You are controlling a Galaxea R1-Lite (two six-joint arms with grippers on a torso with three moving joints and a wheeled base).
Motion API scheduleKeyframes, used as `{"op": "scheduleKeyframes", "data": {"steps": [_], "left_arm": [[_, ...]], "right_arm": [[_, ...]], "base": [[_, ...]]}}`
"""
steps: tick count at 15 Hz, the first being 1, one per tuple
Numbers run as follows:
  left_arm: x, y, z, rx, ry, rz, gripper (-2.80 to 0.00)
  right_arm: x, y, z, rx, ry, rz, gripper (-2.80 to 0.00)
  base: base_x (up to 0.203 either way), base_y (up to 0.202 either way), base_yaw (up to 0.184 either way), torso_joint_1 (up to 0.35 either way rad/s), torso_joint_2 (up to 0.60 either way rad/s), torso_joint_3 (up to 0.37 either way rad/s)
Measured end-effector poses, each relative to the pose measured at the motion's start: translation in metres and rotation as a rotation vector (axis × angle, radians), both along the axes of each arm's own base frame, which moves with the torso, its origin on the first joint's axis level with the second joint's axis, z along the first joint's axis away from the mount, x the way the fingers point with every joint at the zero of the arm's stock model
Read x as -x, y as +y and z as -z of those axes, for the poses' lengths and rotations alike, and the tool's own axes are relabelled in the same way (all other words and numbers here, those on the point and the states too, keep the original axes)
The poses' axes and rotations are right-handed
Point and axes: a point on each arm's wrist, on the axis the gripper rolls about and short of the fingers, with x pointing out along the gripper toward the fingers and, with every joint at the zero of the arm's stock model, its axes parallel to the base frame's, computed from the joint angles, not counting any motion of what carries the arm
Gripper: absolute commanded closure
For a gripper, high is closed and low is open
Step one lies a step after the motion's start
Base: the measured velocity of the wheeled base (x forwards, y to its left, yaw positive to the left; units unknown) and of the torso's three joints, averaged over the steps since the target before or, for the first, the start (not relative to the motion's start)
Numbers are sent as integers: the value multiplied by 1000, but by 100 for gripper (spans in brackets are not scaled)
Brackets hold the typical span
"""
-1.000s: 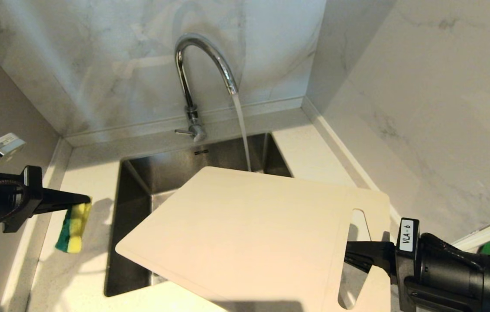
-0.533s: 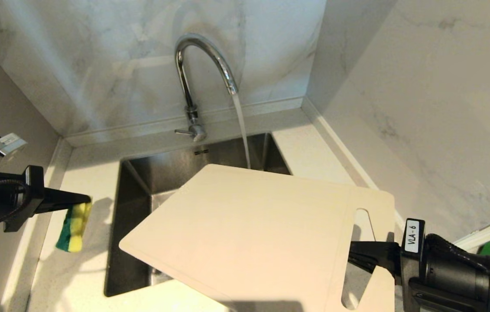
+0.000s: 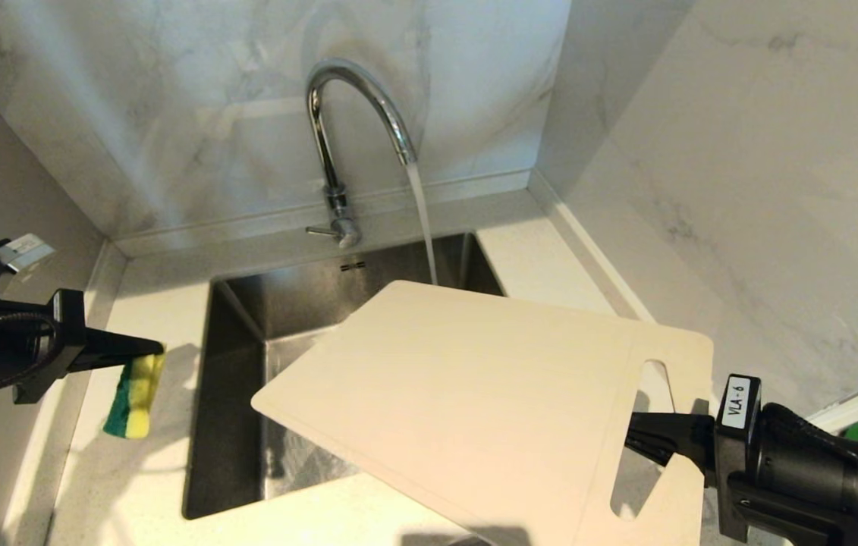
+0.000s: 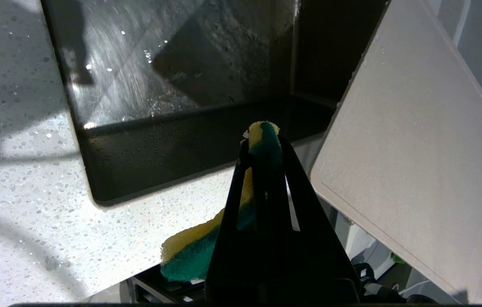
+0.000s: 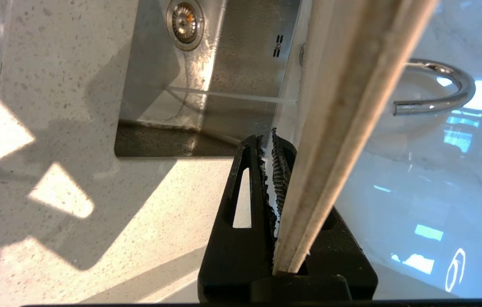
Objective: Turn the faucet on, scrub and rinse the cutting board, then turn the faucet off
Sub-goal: Put down the cutting board
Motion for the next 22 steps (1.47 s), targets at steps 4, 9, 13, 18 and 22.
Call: {"op": "scheduleKeyframes", "data": {"steps": [4,9,13,18,22], "left_arm": [[-4,0,2,0,9,-1,0],[-5,0,3,-1,13,-1,0],[-5,0,5,-1,31,-2,0],[-11,0,7,-6,40,-6,0],[-15,0,6,-6,40,-7,0]], "right_arm": [[-3,-8,-1,0,-2,56,0],[-5,-17,-1,-1,-2,105,0],[-7,-26,0,0,0,162,0],[-8,-38,-2,10,-20,236,0],[-5,-45,-4,19,-38,289,0]], "base": [[0,0,0,0,0,0],[0,0,0,0,0,0],[0,0,0,0,0,0],[0,0,0,0,0,0],[0,0,0,0,0,0]]}}
